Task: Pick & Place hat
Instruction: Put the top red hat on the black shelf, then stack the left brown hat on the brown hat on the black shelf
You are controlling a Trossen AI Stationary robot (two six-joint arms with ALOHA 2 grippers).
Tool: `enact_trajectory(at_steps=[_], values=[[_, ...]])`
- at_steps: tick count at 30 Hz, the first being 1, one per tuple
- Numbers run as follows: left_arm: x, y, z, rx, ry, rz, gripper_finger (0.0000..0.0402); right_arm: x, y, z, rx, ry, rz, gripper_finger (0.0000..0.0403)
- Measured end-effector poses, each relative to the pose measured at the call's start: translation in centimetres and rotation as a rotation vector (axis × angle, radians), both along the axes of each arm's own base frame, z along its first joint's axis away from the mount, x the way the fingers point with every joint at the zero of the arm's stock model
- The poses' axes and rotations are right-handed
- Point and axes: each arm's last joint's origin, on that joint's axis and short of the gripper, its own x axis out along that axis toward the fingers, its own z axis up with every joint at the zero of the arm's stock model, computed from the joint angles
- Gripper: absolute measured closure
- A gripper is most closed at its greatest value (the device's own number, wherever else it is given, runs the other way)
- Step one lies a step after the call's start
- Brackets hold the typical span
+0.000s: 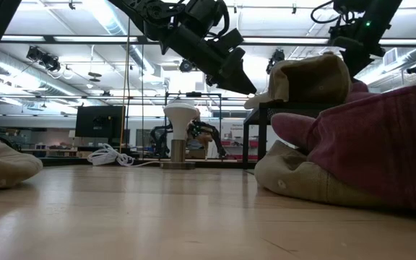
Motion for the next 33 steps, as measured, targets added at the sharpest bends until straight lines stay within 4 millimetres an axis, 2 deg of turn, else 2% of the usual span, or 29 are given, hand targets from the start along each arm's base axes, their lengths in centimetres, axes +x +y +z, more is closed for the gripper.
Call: enact_trajectory(at_steps=[11,19,26,33], values=[[-0.4,0.1,0.3,-0.045,0.000,0.026,0.0225,-0.1,0.2,0.1,-0.018,0.056,0.072,0.0189],[-2.8,-0.1,4.5,-0.148,0.092,0.059,0.0225,-1.2,1.5,2.7,-0.114,-0.030,0.055,0.0138],[-5.9,-4.1,6.2,-0.390,0.438,-0.132,0.0225,-1.5,2.7,3.6,-0.147,-0.137,0.116,0.0132],[-8.3,-10.1,5.9,-0.521,0.695,-0.093,0.0225,-0.4,3.9,4.3,-0.168,-0.289,0.291,0.0141]])
